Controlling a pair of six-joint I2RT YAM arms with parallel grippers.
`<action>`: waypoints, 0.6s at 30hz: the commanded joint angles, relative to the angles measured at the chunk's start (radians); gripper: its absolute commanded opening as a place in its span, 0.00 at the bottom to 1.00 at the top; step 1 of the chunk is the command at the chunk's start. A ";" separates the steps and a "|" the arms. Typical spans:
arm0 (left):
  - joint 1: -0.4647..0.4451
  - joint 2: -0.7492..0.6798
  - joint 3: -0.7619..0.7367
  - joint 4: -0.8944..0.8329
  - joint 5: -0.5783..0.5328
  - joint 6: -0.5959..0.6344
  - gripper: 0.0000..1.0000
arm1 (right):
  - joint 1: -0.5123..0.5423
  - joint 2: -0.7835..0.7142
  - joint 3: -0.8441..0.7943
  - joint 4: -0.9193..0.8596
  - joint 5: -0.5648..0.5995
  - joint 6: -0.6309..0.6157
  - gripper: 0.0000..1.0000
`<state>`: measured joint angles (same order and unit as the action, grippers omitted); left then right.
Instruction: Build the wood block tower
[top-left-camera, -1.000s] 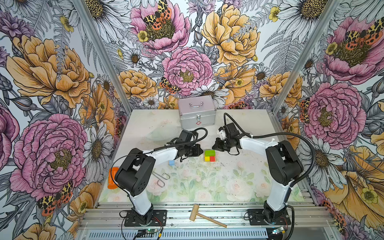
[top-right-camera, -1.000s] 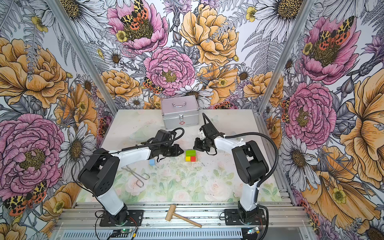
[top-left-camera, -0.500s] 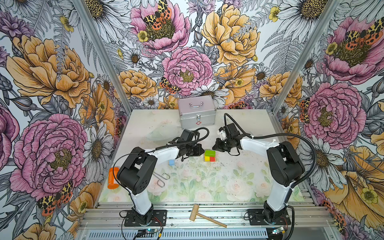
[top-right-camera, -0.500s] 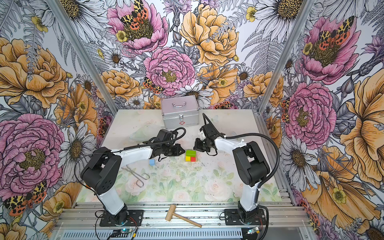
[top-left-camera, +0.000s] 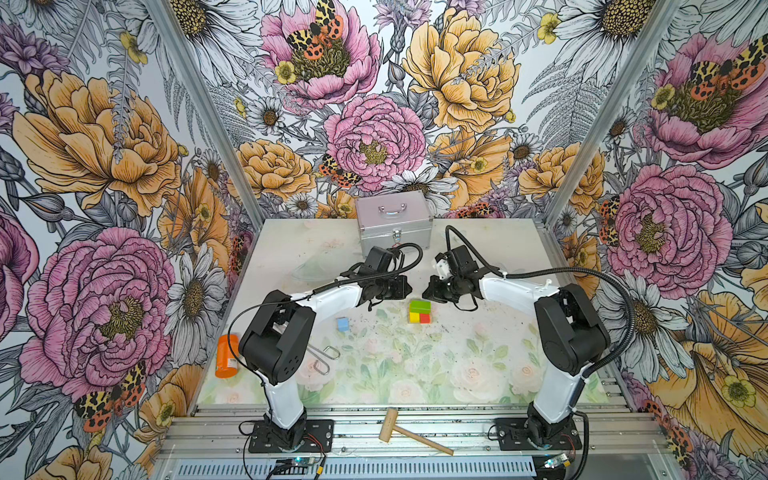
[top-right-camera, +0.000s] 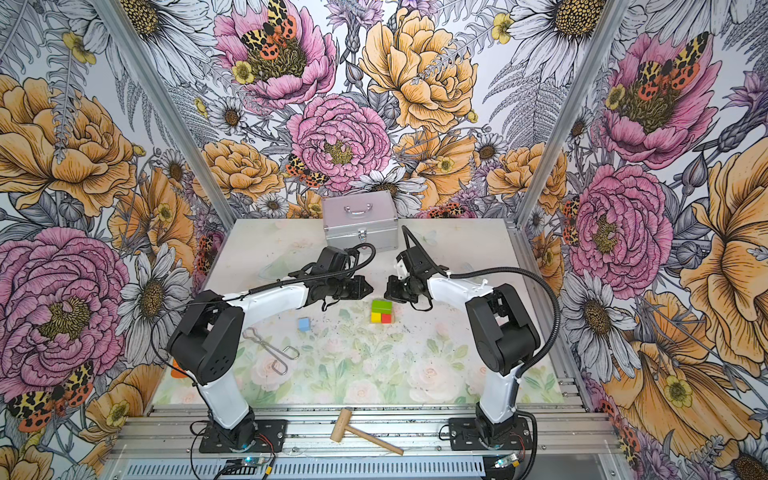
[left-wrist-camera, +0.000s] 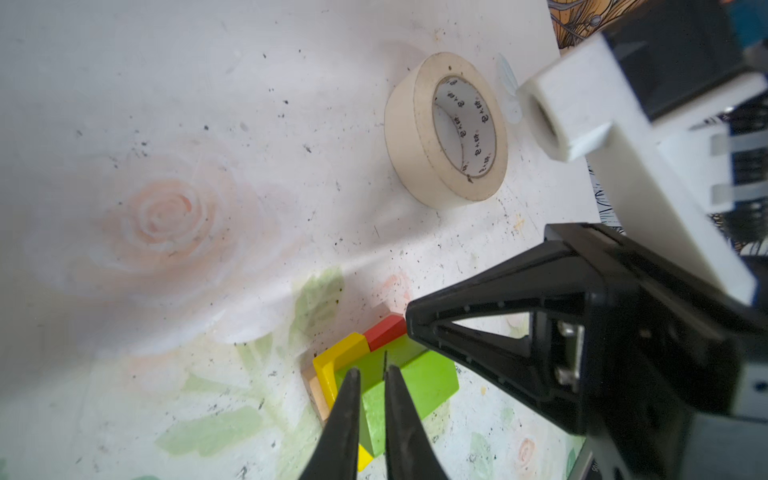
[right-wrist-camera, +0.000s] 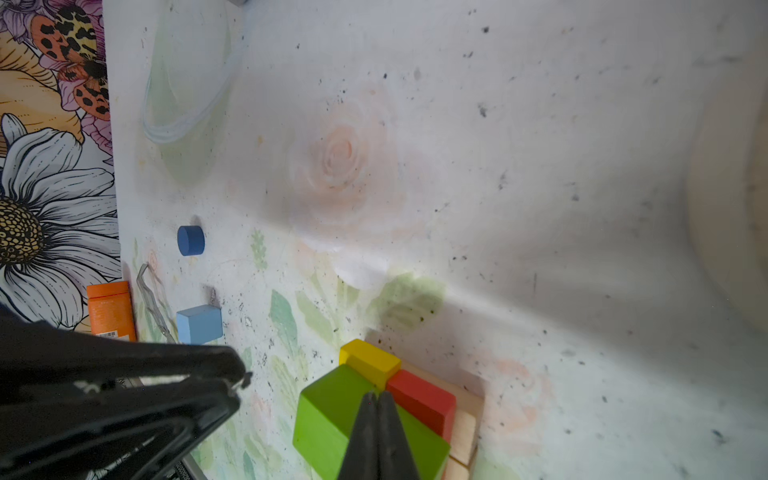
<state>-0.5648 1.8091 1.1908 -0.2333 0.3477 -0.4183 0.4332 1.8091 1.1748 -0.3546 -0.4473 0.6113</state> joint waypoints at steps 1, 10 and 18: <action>0.011 0.058 0.049 -0.029 -0.009 0.050 0.15 | -0.007 -0.086 -0.014 0.018 0.052 0.005 0.00; 0.008 0.119 0.094 -0.039 0.033 0.065 0.15 | -0.022 -0.184 -0.098 0.009 0.077 0.028 0.00; -0.003 0.108 0.082 -0.040 0.035 0.070 0.15 | -0.010 -0.183 -0.154 0.011 0.082 0.051 0.00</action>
<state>-0.5655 1.9396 1.2697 -0.2737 0.3569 -0.3714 0.4141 1.6382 1.0306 -0.3580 -0.3859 0.6468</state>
